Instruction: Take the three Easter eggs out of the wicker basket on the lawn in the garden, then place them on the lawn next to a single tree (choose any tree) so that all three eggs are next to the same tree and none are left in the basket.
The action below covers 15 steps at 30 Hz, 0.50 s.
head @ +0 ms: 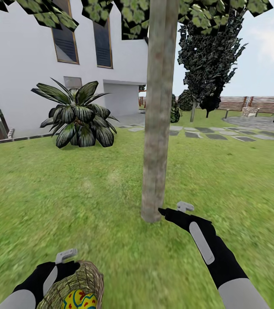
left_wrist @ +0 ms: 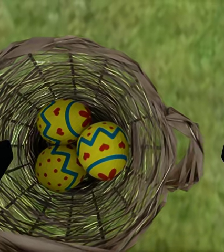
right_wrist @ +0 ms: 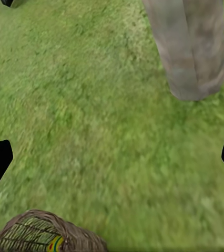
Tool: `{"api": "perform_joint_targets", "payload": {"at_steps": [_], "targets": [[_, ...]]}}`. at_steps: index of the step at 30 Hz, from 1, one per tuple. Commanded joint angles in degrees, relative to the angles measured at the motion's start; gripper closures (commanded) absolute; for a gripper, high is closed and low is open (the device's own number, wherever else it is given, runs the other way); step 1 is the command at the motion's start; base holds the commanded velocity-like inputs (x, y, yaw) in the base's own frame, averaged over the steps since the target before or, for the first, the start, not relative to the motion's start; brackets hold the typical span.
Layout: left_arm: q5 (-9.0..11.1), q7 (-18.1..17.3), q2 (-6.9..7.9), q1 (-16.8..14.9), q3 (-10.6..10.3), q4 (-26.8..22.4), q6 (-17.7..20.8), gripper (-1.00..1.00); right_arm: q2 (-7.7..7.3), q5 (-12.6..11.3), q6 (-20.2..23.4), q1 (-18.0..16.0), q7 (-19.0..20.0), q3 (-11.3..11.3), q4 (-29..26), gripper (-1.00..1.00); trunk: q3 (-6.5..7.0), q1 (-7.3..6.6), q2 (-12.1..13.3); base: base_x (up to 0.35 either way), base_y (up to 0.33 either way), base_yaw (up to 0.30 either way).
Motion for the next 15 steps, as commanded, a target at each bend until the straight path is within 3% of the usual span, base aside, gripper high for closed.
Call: {"api": "perform_joint_targets", "payload": {"at_steps": [1,15], "targets": [[-0.2,-0.3,-0.02,0.0,0.4,-0.1,0.3,-1.0,-0.05,-0.4,0.2,0.0,-0.3,0.1,-0.1,-1.0,-0.25,0.23,-0.5,0.0,0.0,0.0],[-0.2,-0.3,0.03,0.0,0.4,-0.1,0.3,-1.0,-0.06,-0.4,0.2,0.0,-0.3,0.1,0.0,-1.0,-2.76,3.3,-6.1,0.0,0.0,0.0]]}}
